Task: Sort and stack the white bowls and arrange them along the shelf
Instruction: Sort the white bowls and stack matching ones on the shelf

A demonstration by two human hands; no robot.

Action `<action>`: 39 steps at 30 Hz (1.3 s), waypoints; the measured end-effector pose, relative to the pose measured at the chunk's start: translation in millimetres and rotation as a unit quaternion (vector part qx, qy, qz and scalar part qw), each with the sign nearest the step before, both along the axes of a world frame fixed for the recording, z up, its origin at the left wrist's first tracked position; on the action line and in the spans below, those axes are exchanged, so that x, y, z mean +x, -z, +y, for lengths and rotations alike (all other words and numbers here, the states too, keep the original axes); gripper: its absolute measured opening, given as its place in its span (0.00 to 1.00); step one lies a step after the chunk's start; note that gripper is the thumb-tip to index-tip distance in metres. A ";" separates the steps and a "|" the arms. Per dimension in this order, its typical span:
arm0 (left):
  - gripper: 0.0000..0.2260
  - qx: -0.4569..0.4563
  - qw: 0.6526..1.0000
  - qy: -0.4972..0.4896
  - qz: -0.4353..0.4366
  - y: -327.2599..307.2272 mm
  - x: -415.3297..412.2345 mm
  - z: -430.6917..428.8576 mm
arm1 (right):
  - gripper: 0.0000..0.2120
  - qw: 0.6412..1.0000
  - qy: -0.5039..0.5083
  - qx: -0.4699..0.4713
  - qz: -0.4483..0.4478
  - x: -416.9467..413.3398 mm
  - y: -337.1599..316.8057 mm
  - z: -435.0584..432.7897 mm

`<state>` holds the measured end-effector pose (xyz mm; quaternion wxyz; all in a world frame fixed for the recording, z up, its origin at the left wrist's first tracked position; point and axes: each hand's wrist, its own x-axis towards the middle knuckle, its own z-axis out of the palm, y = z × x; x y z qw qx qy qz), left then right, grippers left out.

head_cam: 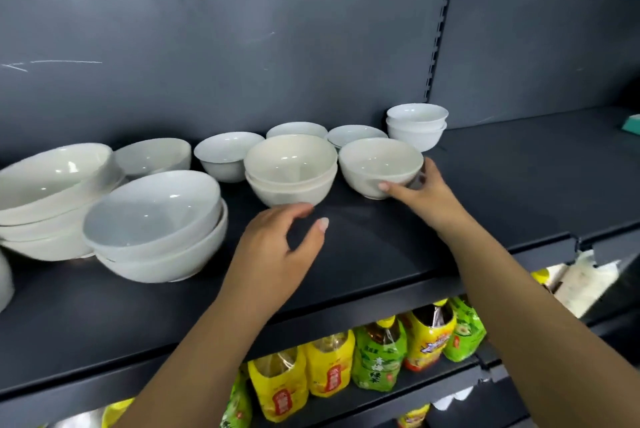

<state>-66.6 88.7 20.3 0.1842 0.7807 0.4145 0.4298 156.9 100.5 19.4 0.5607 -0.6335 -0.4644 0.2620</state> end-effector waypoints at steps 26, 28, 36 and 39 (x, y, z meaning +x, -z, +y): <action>0.52 -0.174 0.953 -0.114 -0.220 13.1 44.0 71.3 | 0.13 0.929 -0.216 0.072 0.293 56.7 -15.9 1.2; 0.55 -0.184 0.951 -0.102 -0.227 11.6 42.2 71.8 | 0.12 0.925 -0.236 0.094 0.283 55.2 -26.7 2.5; 0.35 -0.152 0.961 -0.062 -0.221 11.1 41.6 63.8 | 0.11 0.927 -0.266 0.122 0.235 31.3 -48.3 16.2; 0.33 -0.169 0.966 -0.020 -0.196 11.6 41.5 58.5 | 0.13 0.929 -0.269 0.127 0.218 24.7 -48.0 19.8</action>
